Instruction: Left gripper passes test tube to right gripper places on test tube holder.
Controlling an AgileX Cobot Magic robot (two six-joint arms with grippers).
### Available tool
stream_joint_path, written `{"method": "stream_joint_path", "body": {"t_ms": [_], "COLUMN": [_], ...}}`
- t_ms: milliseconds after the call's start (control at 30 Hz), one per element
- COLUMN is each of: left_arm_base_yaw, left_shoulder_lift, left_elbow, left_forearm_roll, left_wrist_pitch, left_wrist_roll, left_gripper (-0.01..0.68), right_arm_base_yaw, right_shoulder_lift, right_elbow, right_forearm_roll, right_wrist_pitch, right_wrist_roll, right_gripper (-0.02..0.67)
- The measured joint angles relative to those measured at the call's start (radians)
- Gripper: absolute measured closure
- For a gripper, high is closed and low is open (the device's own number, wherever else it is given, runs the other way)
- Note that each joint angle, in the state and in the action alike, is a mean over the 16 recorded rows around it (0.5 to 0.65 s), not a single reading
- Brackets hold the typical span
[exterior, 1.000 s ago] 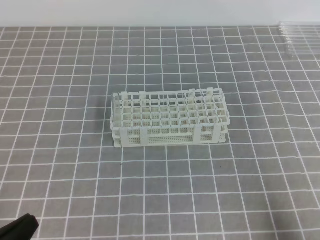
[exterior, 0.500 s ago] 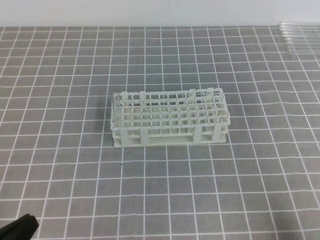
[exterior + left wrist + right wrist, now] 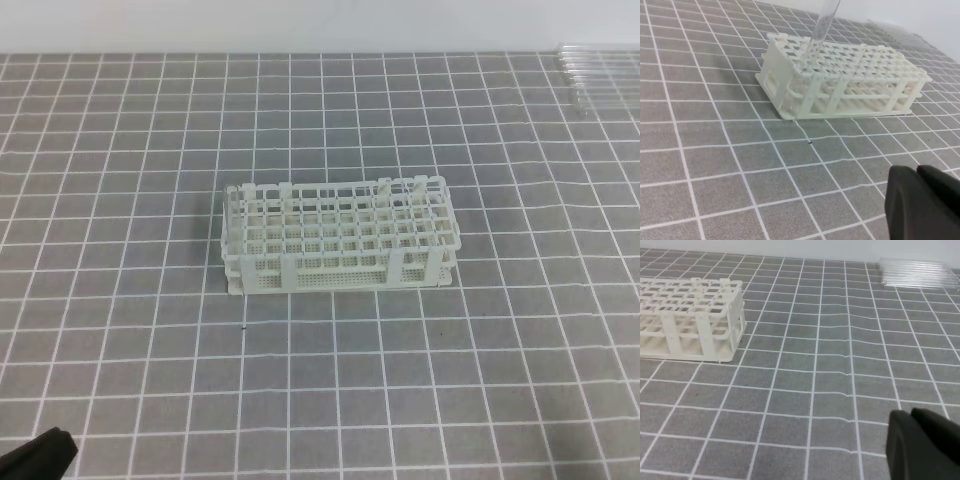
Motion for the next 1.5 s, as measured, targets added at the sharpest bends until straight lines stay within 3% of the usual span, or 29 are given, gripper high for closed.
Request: {"method": "stream_joint_path", "body": {"t_ms": [400,567,900,1067,1400,1500], "left_arm_base_yaw": [0.000,0.000,0.025,0.130,0.506,0.589], "left_shoulder_lift": [0.000,0.000,-0.002,-0.006,-0.040,-0.053], "left_elbow": [-0.002,-0.001,0.000,0.000,0.000,0.002], "left_forearm_roll": [-0.006,-0.156,-0.579,-0.655,-0.628,-0.624], "left_wrist_pitch": [-0.003,-0.033,-0.105,-0.124,-0.096,-0.073], "left_wrist_roll": [0.042,0.271,0.898,1.017,0.957,0.944], "left_gripper": [0.674,0.674,0.674,0.674,0.674,0.674], "right_arm_base_yaw": [0.000,0.000,0.000,0.000,0.000,0.000], "right_shoulder_lift": [0.001,0.001,0.001,0.001,0.001,0.001], "right_elbow": [0.000,0.000,0.000,0.000,0.000,0.000], "right_forearm_roll": [0.000,0.000,0.000,0.000,0.000,0.000], "right_wrist_pitch": [0.000,0.000,0.000,0.000,-0.001,-0.001], "right_wrist_roll": [0.000,0.000,0.000,0.000,0.000,0.000], "right_gripper": [0.662,0.662,0.662,0.662,0.662,0.662]}}
